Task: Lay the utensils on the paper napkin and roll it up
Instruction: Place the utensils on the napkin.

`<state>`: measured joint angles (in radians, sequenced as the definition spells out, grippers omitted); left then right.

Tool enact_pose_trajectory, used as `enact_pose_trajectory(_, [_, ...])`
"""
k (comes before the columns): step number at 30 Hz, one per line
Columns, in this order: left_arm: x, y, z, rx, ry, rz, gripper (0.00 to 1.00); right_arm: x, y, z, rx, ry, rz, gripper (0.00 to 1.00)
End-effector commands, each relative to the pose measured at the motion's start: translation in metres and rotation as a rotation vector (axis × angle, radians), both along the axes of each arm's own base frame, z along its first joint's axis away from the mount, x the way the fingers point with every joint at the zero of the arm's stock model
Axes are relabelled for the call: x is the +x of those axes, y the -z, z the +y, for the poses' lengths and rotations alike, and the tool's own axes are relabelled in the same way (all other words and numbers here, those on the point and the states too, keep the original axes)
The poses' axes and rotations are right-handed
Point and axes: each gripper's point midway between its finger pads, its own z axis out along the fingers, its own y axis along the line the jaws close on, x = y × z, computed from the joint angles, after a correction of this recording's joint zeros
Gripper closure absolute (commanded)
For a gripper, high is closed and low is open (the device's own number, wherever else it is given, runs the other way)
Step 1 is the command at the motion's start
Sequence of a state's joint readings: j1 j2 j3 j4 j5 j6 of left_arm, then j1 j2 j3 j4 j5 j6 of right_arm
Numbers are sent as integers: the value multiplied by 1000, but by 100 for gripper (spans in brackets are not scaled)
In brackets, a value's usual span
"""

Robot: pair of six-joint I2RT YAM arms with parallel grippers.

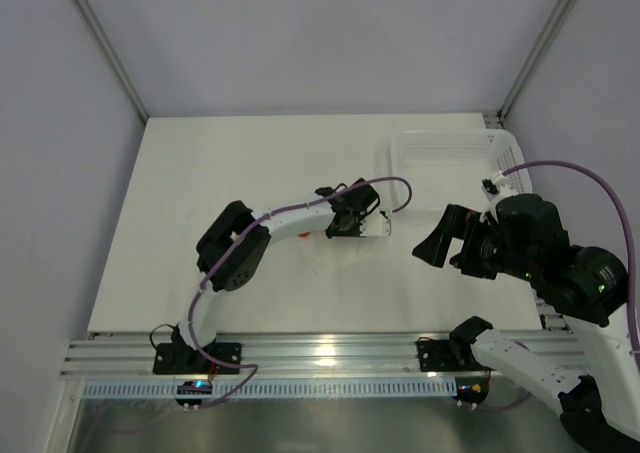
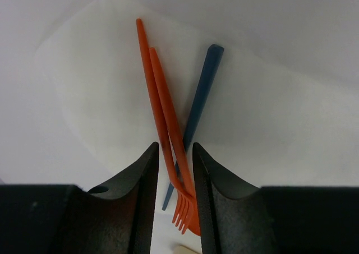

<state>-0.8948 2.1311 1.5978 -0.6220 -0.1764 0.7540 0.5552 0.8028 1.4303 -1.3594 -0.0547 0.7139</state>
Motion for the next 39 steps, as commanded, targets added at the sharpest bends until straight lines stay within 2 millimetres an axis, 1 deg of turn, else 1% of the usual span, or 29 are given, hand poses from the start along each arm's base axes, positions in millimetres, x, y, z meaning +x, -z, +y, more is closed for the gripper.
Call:
enact_pose_trajectory(1, [1, -26, -6, -60, -7, -38, 67, -7, 3, -2, -6, -11, 23, 1])
enact_pose_trajectory(7, [2, -28, -2, -50, -21, -54, 65, -8, 2, -1, -2, -15, 20, 1])
enact_pose_trajectory(11, [8, -30, 2, -39, -39, -93, 65, -8, 2, -2, 1, -11, 20, 1])
enact_pose_trajectory(15, [9, -28, 3, -26, -40, -94, 65, -10, 1, -2, 3, -11, 22, 0])
enact_pose_trajectory(18, [9, -34, 1, -51, -62, -96, 65, -10, 2, -2, 3, -9, 22, 1])
enact_pose_trajectory(20, [8, -45, -2, -86, -73, -99, 64, -10, 1, -2, 3, -13, 20, 1])
enact_pose_trajectory(24, [-3, -64, -7, -160, -88, -58, 63, -8, 1, -1, 4, -14, 15, 1])
enact_pose_trajectory(27, [-8, -77, -4, -205, -130, -52, 62, -7, 3, 1, 2, -23, 15, 1])
enact_pose_trajectory(28, [-8, -79, -1, -216, -167, -57, 62, -6, 2, 1, 1, -23, 13, 1])
enact_pose_trajectory(30, [-3, -91, 5, -249, -230, -81, 62, -5, 2, 0, -4, -25, 7, 0])
enact_pose_trajectory(31, [-1, -95, 9, -270, -306, -90, 62, -5, 1, 0, -7, -29, -1, 1])
enact_pose_trajectory(32, [4, -101, 19, -279, -366, -105, 59, -4, 0, 0, -10, -31, -5, 0])
enact_pose_trajectory(34, [6, -108, 29, -320, -464, -89, 58, -2, 0, 1, -15, -32, -6, 1])
enact_pose_trajectory(35, [10, -109, 40, -359, -564, -69, 57, -1, 0, 2, -16, -36, -7, 1])
enact_pose_trajectory(36, [7, -114, 51, -379, -613, -61, 50, 0, -1, 3, -13, -42, -5, 1])
enact_pose_trajectory(37, [8, -116, 62, -408, -695, -68, 40, 1, -2, 5, -8, -44, -8, 1])
enact_pose_trajectory(38, [8, -119, 73, -421, -742, -79, 40, 2, -3, 6, -4, -48, -14, 1])
enact_pose_trajectory(39, [11, -132, 88, -459, -789, -104, 41, 3, -4, 8, 1, -54, -15, 1])
